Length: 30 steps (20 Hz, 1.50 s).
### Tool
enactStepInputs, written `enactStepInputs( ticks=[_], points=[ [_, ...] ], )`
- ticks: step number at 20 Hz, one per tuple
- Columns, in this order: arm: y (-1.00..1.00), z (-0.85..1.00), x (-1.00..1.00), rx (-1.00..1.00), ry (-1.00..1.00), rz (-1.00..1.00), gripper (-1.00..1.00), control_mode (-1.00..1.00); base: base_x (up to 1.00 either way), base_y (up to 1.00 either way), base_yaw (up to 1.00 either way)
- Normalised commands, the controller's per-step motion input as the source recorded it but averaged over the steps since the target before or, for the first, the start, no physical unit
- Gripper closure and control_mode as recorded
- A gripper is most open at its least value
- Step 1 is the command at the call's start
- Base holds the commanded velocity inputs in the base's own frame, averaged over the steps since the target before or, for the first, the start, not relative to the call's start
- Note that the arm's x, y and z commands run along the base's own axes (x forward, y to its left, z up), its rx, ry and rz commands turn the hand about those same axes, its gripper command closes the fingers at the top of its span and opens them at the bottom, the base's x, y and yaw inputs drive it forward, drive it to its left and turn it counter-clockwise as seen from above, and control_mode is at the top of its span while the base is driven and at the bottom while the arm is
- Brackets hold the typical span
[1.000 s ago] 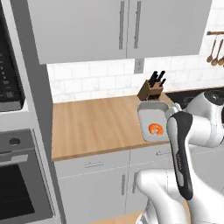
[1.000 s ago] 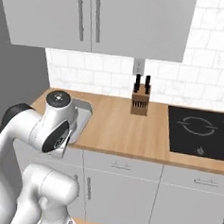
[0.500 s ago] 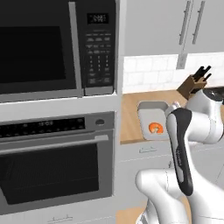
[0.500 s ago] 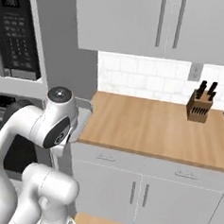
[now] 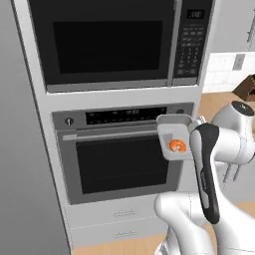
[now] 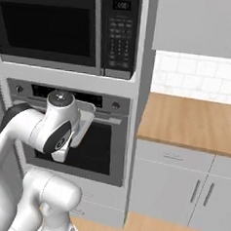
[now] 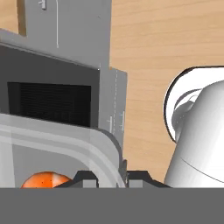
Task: Take the meat container that has the shrimp and place it on the second highest rack of the freezer. Then take the vegetable container that has the lemon and corn and place it on the highest rack of the freezer.
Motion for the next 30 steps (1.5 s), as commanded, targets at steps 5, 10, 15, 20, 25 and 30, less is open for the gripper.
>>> enactStepInputs(
  ticks=[5, 10, 15, 20, 25, 30],
  points=[
    [0.0, 0.0, 0.0, 0.0, 0.0, 0.0, 1.0, 1.0, 0.0, 1.0, 0.0],
    [0.0, 0.0, 0.0, 0.0, 0.0, 0.0, 1.0, 1.0, 0.0, 1.0, 0.0],
    [0.0, 0.0, 0.0, 0.0, 0.0, 0.0, 1.0, 1.0, -0.03, 1.0, 0.0],
    [0.0, 0.0, 0.0, 0.0, 0.0, 0.0, 1.0, 1.0, -0.05, 1.0, 0.0],
    [0.0, 0.0, 0.0, 0.0, 0.0, 0.0, 1.0, 1.0, -0.01, 1.0, 0.0],
    [0.0, 0.0, 0.0, 0.0, 0.0, 0.0, 1.0, 1.0, 0.0, 0.99, 0.0]
  ],
)
